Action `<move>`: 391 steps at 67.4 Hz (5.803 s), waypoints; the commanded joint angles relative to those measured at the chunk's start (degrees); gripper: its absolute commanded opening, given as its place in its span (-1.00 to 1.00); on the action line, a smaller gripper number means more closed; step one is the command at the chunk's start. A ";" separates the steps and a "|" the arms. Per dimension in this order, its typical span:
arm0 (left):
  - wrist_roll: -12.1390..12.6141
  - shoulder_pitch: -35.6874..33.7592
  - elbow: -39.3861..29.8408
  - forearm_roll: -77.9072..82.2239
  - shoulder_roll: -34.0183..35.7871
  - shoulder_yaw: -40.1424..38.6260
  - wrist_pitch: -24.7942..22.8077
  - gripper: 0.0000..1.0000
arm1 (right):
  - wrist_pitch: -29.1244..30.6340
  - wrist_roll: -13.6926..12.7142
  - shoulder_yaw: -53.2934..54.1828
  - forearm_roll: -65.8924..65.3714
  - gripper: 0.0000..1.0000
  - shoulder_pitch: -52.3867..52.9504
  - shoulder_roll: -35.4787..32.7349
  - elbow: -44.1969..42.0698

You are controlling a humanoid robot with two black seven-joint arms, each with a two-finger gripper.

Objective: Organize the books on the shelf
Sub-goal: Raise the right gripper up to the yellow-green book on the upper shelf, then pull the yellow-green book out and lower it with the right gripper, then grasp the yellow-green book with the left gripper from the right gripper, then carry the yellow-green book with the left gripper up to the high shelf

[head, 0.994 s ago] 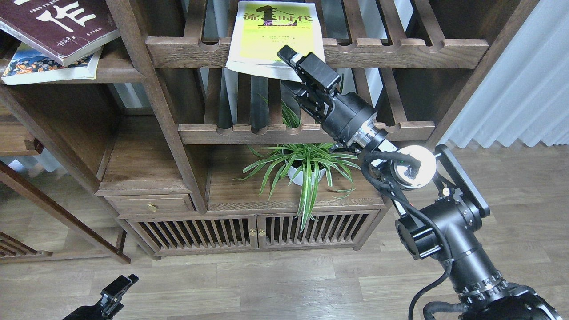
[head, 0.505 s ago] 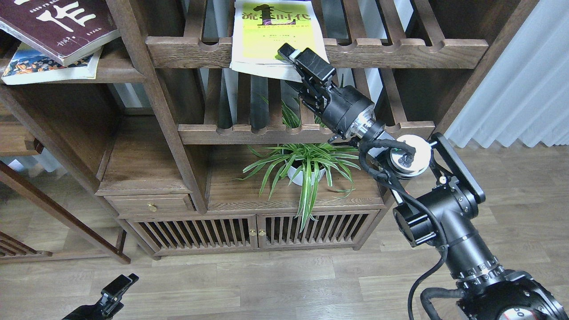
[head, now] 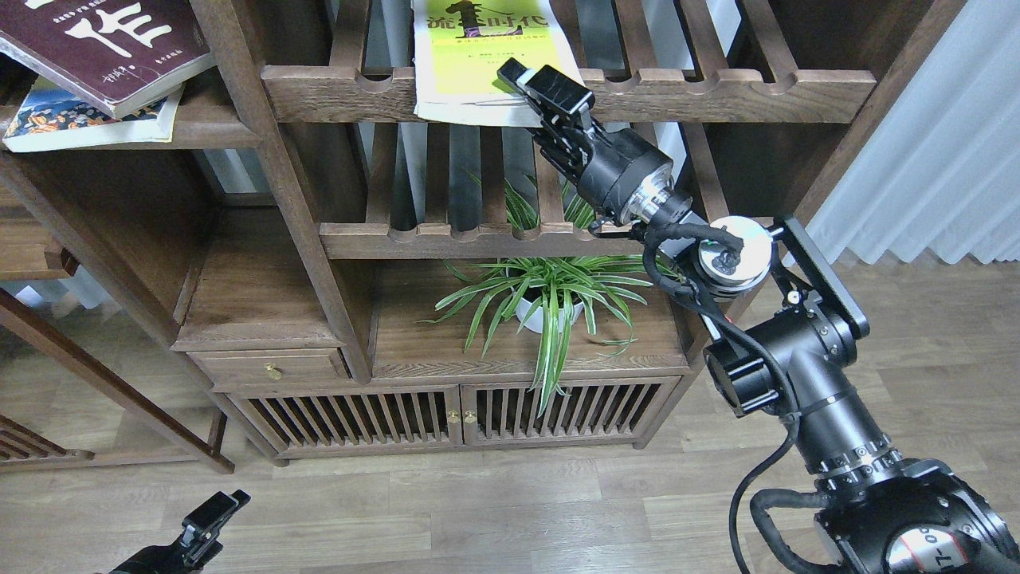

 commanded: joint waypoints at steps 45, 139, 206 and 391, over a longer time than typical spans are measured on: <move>-1.06 -0.06 -0.09 -0.88 0.18 -0.50 0.00 0.98 | 7.87 -7.11 4.05 5.24 -0.95 -8.17 -3.69 9.91; -1.14 -0.50 -25.31 -1.05 -2.20 -0.85 0.00 0.98 | 29.72 -8.31 -5.80 4.45 -0.96 -38.23 0.00 5.70; -1.06 2.23 -45.97 -1.14 0.70 -6.74 0.00 0.97 | 29.72 -8.31 -8.87 3.84 -0.95 -35.68 0.00 -3.44; 14.24 -22.55 -51.77 2.72 39.11 -5.15 0.00 -0.98 | 29.72 -7.82 -8.43 2.61 0.54 -30.84 0.00 -9.51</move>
